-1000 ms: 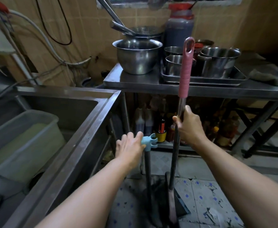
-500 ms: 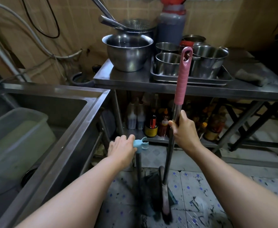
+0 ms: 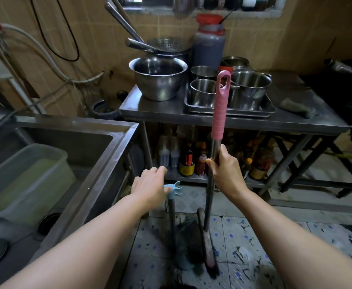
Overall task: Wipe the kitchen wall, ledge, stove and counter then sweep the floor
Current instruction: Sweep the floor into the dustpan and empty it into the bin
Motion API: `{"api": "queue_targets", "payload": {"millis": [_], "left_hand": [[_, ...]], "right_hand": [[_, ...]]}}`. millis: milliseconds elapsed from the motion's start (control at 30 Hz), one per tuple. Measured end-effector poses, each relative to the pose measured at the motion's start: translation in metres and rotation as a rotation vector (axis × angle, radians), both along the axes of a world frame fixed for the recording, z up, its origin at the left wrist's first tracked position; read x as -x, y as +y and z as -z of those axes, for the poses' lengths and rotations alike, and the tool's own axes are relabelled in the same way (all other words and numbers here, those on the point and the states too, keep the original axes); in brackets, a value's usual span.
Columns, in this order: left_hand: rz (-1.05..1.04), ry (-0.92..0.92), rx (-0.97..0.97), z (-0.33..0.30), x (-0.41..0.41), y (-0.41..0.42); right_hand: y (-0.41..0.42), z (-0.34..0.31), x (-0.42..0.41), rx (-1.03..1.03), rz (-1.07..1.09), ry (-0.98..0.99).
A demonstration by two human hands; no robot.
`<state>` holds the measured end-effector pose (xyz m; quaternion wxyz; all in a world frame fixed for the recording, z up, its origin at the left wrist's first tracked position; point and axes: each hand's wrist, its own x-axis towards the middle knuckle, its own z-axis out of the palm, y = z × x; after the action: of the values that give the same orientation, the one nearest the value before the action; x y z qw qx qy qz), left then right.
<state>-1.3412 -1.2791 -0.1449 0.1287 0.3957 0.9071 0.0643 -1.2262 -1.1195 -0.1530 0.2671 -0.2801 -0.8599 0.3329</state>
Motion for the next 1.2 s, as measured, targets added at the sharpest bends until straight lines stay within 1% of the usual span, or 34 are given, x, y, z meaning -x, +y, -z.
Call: {"api": "queue_targets", "payload": {"millis": [200,400,500,833,1067,1200], "left_hand": [[-0.029,-0.141,-0.281,-0.083,-0.02,-0.004],[-0.006,-0.118,-0.349,-0.149,-0.045,-0.024],[-0.014,-0.117,-0.35,-0.169,-0.057,-0.038],[0.024,-0.173,-0.24,-0.169,-0.078,-0.076],[0.094,-0.172,-0.138,-0.146,-0.083,-0.077],[0.064,-0.183,-0.067,-0.127,-0.086,-0.071]], "right_hand": [[-0.015,-0.045,-0.022,-0.096,0.0,-0.037],[-0.031,-0.082,-0.038,-0.142,-0.015,-0.092],[-0.041,-0.093,-0.045,-0.17,-0.064,-0.158],[-0.054,-0.059,-0.079,-0.402,-0.133,-0.309],[-0.04,-0.021,-0.107,-0.597,-0.196,-0.273],[-0.032,0.005,-0.121,-0.62,-0.257,-0.281]]}}
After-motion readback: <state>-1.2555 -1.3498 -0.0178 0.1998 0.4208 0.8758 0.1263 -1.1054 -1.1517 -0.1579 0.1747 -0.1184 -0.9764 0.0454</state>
